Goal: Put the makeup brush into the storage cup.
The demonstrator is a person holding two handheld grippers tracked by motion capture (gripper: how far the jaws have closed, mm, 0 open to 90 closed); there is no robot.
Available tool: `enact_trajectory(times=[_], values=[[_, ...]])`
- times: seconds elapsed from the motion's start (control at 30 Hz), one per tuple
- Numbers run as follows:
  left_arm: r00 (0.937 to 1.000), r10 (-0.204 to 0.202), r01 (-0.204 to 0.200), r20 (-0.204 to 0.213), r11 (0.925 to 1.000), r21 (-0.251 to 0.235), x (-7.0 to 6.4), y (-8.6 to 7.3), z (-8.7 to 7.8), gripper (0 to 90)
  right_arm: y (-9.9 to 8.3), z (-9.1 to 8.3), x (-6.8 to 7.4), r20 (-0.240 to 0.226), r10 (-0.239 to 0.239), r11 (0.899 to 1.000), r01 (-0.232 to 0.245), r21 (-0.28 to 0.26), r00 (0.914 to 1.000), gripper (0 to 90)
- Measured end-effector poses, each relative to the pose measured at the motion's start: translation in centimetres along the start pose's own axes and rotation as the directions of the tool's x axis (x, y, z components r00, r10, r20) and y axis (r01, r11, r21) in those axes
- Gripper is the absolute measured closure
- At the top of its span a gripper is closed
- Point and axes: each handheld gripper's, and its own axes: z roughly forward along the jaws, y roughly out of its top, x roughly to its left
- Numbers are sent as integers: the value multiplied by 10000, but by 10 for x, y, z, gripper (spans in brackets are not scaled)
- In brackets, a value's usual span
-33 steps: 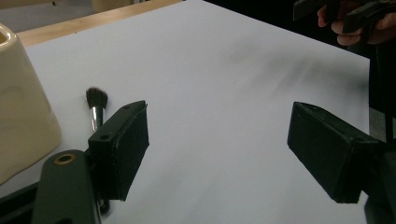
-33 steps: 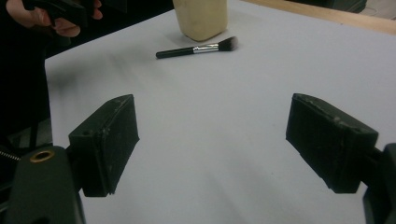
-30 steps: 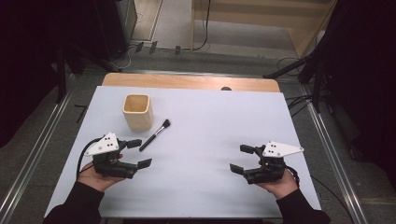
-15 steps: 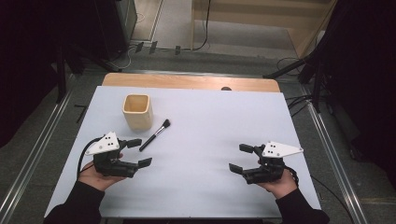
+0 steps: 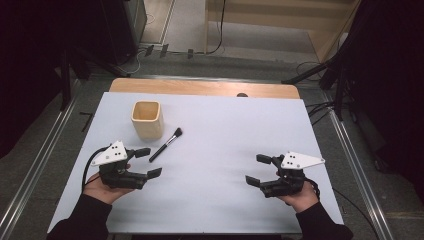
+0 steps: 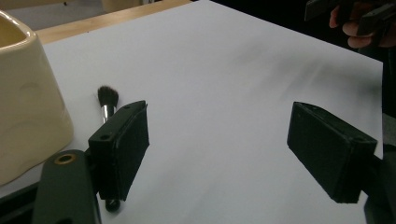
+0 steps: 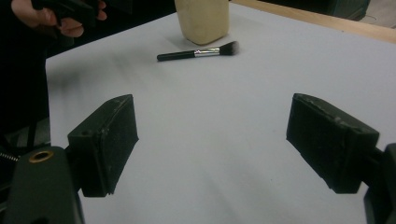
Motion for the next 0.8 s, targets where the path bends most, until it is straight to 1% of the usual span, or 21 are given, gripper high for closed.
enact_trajectory(times=[0.1,0.2,0.43,0.6,0.67,0.7,0.8], values=[[9998,-15,18,-222,9999,160,1,-1,0,224,0,1,1,24,-136,9999,135,91,9999,177],[9995,-30,37,-304,9997,230,1,-1,1,226,0,1,1,-17,-164,9999,164,48,9999,176],[9989,-119,126,-445,9998,150,2,0,2,226,0,1,1,-5,-223,9997,223,55,9998,176],[9979,-54,56,-642,10000,29,1,1,2,227,0,0,1,43,-244,9997,243,75,9997,176],[9977,-109,116,-674,9999,100,1,1,3,226,0,0,1,40,-296,9995,295,70,9996,176],[9973,-123,139,-726,9997,213,2,1,3,226,0,0,1,44,-292,9995,292,73,9996,176],[9964,-421,446,-733,9985,330,3,2,6,227,-1,0,1,42,-314,9995,314,95,9995,176]])
